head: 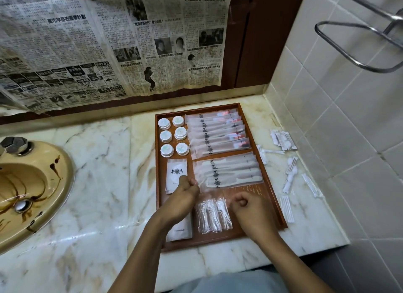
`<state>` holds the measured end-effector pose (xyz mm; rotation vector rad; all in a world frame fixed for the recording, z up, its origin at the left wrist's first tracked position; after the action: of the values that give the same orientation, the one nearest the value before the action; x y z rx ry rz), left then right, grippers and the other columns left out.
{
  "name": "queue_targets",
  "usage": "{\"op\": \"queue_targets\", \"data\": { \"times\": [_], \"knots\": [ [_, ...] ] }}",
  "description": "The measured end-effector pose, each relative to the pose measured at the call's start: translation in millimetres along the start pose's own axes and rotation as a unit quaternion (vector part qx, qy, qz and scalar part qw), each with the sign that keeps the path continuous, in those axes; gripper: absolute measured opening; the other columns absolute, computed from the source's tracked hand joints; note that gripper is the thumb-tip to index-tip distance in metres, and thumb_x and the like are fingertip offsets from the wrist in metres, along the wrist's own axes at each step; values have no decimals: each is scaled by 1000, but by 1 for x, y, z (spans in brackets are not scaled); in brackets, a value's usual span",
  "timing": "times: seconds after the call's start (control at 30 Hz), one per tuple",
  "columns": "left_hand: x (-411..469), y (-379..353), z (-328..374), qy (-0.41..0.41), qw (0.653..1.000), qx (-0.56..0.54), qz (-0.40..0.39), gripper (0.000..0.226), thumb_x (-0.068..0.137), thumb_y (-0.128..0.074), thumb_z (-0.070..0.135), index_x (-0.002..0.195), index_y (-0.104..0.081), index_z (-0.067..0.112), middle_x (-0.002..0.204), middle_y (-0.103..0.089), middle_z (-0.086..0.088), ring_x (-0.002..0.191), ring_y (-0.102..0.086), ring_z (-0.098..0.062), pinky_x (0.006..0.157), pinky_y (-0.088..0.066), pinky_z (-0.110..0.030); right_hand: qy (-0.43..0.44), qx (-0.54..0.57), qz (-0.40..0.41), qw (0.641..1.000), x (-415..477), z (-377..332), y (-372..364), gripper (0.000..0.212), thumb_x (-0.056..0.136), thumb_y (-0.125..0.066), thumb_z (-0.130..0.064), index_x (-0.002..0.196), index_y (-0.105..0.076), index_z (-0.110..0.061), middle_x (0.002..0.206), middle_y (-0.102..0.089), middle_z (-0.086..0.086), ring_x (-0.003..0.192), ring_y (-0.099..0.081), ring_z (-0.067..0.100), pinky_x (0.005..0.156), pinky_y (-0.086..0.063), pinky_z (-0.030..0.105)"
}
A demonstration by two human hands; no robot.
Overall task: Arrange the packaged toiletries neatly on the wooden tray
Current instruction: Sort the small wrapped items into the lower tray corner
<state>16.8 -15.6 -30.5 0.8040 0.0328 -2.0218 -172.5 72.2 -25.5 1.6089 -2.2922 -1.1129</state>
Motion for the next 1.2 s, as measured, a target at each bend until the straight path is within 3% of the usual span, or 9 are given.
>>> {"op": "queue_targets", "data": {
  "times": [0.1,0.2,0.27,0.33,0.57,0.73,0.83,0.97,1.2],
  "knots": [
    [-13,-3,0,-14,990,-140,-12,19,95,-48,33,91,-45,15,76,-48,-3,61,-39,-15,62,-33,-35,7,96,-1,995,3,-13,11,11,89,-74,-26,82,-75,-34,76,-72,-18,75,-65,-5,67,-47,15],
    [-24,-9,6,-25,977,-210,-7,23,101,-54,31,91,-48,12,72,-46,-2,61,-40,-17,59,-34,-31,26,174,-31,984,-1,-33,14,4,91,-73,-31,91,-76,-32,84,-75,-19,82,-69,0,76,-53,20],
    [-29,-14,11,-34,979,-202,-7,20,106,-54,26,95,-52,10,67,-48,-2,59,-42,-15,58,-35,-27,41,178,-58,981,-6,-44,13,8,90,-72,-35,96,-76,-32,86,-75,-19,81,-68,-4,71,-49,10],
    [-33,-17,15,-51,980,-191,-6,15,106,-54,20,99,-57,6,66,-53,0,60,-48,-13,59,-38,-26,43,162,-66,984,-9,-49,11,9,89,-73,-38,95,-75,-31,85,-75,-15,77,-66,-2,65,-47,10],
    [-40,-15,20,-94,986,-134,38,3,96,-67,7,97,-68,10,73,-63,5,64,-56,-3,62,-46,-15,12,213,-35,976,-9,-40,11,3,87,-77,-23,85,-75,-23,84,-76,-9,81,-72,7,83,-60,39],
    [-46,-14,24,-107,990,-77,56,6,94,-71,15,91,-76,14,71,-68,10,63,-56,2,63,-43,-12,-3,229,-35,973,-9,-36,9,5,88,-76,-19,84,-76,-21,81,-77,-5,80,-73,11,85,-59,44],
    [-47,-9,24,-98,989,-67,89,7,89,-77,19,83,-78,15,72,-73,6,65,-62,-1,63,-47,-13,-3,241,-26,970,-7,-34,11,7,90,-74,-18,84,-76,-22,82,-77,-5,80,-74,15,85,-59,42],
    [-46,-3,26,-85,991,-75,74,4,88,-79,19,86,-82,16,77,-77,-1,72,-69,-8,67,-52,-14,12,216,-15,976,-2,-30,20,7,90,-74,-22,84,-77,-27,82,-77,-11,81,-73,8,79,-54,29],
    [-41,-10,31,-76,990,-110,35,4,85,-81,13,89,-81,14,85,-79,-3,77,-71,-7,73,-54,-17,24,216,-64,974,-1,-36,18,8,87,-77,-17,83,-78,-24,81,-77,-6,81,-73,10,84,-57,30]
  ]
}}
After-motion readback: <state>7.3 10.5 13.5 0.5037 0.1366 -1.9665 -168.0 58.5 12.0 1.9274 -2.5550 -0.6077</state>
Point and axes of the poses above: each hand's wrist, its own x-axis towards the middle knuckle, its own y-axis out of the back of the hand, z = x × y, the point moved 7 cm from there along x, towards the middle knuckle
